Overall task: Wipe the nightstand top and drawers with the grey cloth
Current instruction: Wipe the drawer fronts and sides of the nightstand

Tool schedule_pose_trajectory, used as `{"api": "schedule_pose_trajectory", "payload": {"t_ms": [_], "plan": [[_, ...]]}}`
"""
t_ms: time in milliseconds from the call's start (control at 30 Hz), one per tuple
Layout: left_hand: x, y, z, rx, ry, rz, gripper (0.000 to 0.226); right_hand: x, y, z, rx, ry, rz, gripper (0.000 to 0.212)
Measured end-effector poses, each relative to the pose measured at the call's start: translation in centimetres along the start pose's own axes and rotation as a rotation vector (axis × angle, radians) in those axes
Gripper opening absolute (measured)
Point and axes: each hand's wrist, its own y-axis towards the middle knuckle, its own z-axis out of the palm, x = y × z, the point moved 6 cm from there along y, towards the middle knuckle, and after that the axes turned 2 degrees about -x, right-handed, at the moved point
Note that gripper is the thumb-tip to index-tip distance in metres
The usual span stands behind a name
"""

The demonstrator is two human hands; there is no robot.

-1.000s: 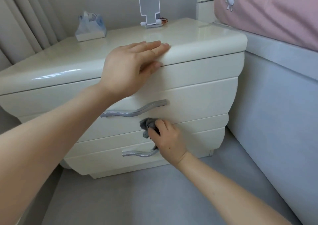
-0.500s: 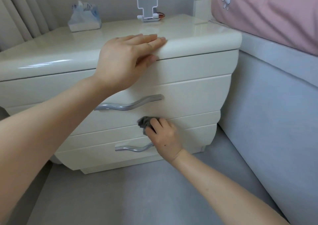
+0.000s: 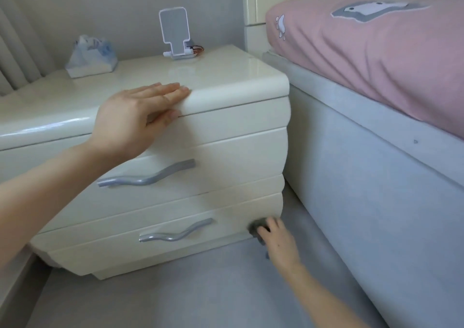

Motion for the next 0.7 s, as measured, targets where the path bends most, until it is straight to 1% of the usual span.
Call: {"api": "schedule_pose_trajectory", "payload": {"t_ms": [33, 67, 100, 133, 167, 233, 267, 333, 400, 500, 567, 600, 633, 700], "plan": [[0.0, 0.1, 0.0, 0.015, -0.002, -0.005, 0.040, -0.9, -0.8, 0.0, 0.029, 0.053, 0.055, 0.047], [-0.1, 0.1, 0.1, 0.030, -0.008, -0.009, 0.040, -0.6, -1.2, -1.3, -0.026, 0.105, 0.081, 0.045], [-0.2, 0.2, 0.1, 0.043, -0.016, -0.016, 0.041, 0.0, -1.2, -4.0, -0.162, 0.127, 0.096, 0.032], [-0.3, 0.3, 0.0, 0.048, -0.030, -0.035, 0.041, 0.4, -0.9, -6.5, -0.307, 0.178, 0.131, 0.015], [-0.4, 0.4, -0.3, 0.044, -0.041, -0.065, 0.041, 1.3, -0.3, -9.0, -0.393, 0.252, 0.124, 0.011], [-0.8, 1.1, -1.1, 0.016, -0.050, -0.121, 0.037, 2.4, 1.1, -14.5, -0.629, 0.375, 0.067, 0.023], [-1.0, 1.7, -1.5, -0.003, -0.050, -0.141, 0.034, 2.3, 2.2, -16.7, -0.697, 0.444, 0.052, 0.025], [-1.6, 3.6, -1.8, -0.033, -0.050, -0.156, 0.028, 2.4, 5.2, -20.3, -0.733, 0.603, 0.063, 0.029], [-2.0, 6.0, -1.5, -0.028, -0.052, -0.160, 0.029, 3.3, 8.5, -21.9, -0.677, 0.746, 0.095, 0.030], [-2.1, 9.6, -0.2, 0.023, -0.035, -0.140, 0.030, 5.9, 13.3, -21.9, -0.490, 0.977, 0.097, 0.031], [-1.5, 11.5, 1.1, 0.094, -0.068, -0.193, 0.023, 6.1, 15.6, -21.1, -0.347, 1.189, 0.244, 0.037], [-1.0, 12.1, 1.9, 0.139, -0.108, -0.229, 0.021, 5.5, 16.3, -20.5, -0.279, 1.231, 0.327, 0.038], [-0.7, 12.5, 2.7, 0.186, -0.140, -0.256, 0.025, 4.8, 16.7, -19.7, -0.208, 1.215, 0.396, 0.037], [-0.9, 13.0, 4.3, 0.272, -0.150, -0.234, 0.045, 3.4, 16.5, -18.0, -0.059, 1.085, 0.502, 0.030]]}}
